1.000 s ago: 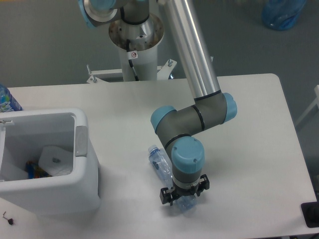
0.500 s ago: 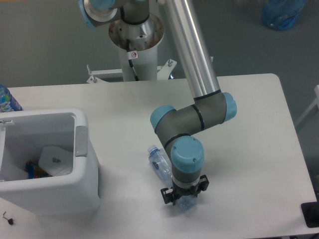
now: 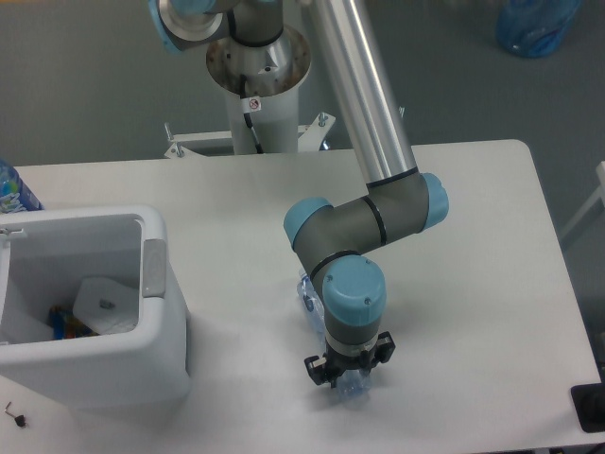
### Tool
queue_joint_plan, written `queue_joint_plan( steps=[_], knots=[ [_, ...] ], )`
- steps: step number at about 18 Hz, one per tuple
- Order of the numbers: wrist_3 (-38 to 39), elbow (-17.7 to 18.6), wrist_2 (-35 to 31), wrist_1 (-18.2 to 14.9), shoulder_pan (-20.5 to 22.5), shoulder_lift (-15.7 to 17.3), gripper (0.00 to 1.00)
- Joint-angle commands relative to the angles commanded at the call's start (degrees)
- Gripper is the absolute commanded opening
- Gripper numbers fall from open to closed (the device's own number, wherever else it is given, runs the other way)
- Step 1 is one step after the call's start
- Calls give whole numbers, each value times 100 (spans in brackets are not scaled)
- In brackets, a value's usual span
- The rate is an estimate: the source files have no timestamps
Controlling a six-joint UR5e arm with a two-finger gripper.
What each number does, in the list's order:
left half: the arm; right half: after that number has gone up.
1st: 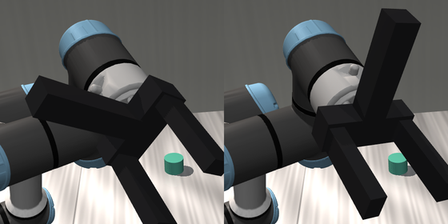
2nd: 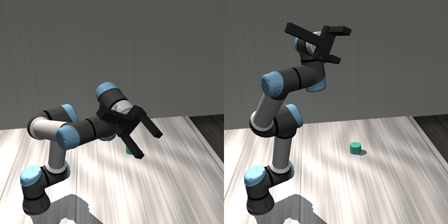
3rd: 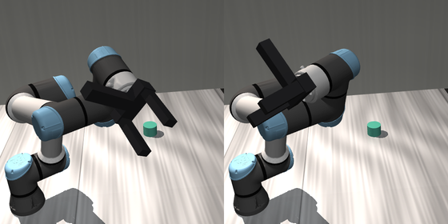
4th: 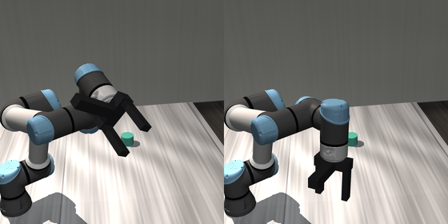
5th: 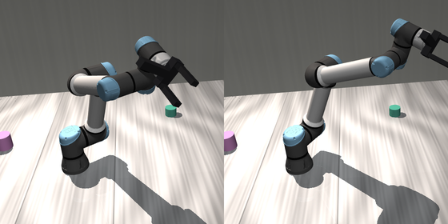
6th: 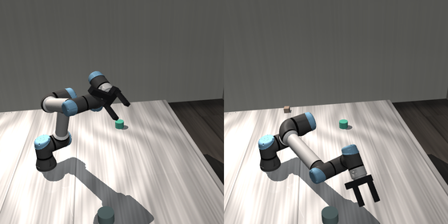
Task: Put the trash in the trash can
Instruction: 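Close the gripper around the bottle's body, then lift the bottle off the table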
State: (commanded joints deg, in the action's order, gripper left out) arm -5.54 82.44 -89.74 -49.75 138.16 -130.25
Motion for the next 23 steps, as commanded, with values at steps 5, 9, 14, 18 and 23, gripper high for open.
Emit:
queue_joint_plan(
  steps=[5, 9, 14, 18, 23],
  knots=[
    [-53, -61, 0, -26, 0, 79, 59],
    [-123, -70, 35, -26, 0, 210, 59],
    [-123, -351, 543, 9, 61, 623, 59],
    [-27, -746, 1300, 44, 202, 1045, 59],
    [255, -1344, 1845, 53, 202, 1370, 59]
  ],
)
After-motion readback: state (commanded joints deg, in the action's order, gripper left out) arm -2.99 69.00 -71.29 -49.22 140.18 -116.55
